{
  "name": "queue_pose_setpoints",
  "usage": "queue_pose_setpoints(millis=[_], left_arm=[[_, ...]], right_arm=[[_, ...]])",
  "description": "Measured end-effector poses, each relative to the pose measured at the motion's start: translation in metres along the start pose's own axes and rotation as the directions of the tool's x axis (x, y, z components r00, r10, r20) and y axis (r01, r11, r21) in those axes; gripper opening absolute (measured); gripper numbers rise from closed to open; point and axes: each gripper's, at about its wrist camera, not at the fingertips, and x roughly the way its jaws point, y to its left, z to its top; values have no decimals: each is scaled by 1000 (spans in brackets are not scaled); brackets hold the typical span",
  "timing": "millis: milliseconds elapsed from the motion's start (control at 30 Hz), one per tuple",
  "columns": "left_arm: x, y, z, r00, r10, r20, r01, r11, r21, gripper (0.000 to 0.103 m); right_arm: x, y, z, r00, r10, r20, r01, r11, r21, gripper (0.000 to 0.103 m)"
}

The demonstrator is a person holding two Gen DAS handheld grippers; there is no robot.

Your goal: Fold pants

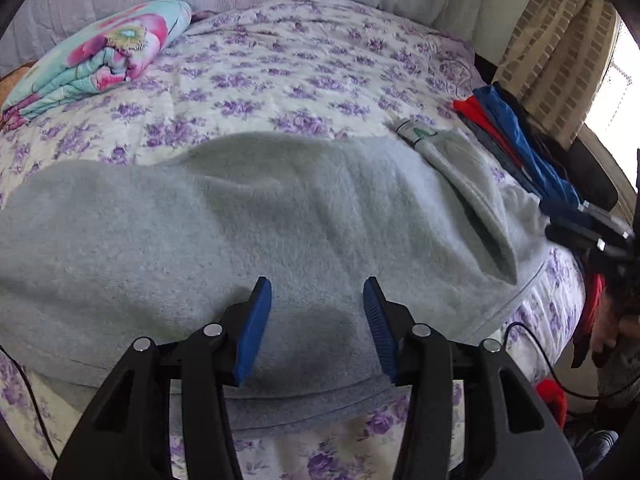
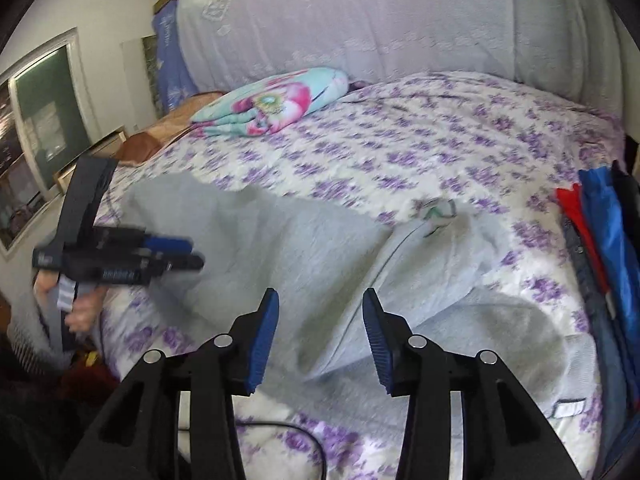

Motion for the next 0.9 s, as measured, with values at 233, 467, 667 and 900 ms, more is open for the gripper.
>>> queue_pose_setpoints(millis=[233,467,667,900], left_arm=[[15,3,-22,998,54,43,-53,998,-26,47],[20,-2,-26,993,73,88,-74,997,4,55],[20,-2,-26,994,61,93,-63,998,13,57],[20,-4,-22,995,75,71,-75,997,-3,57]], right_arm=[[91,-11,44,968,-225,-107,231,972,42,46],[141,-28,32,907,-376,-191,387,922,20,46],[81,-57,21,950,-305,-67,312,927,207,6],[-44,-105,-32,964,-248,100,161,836,524,6]])
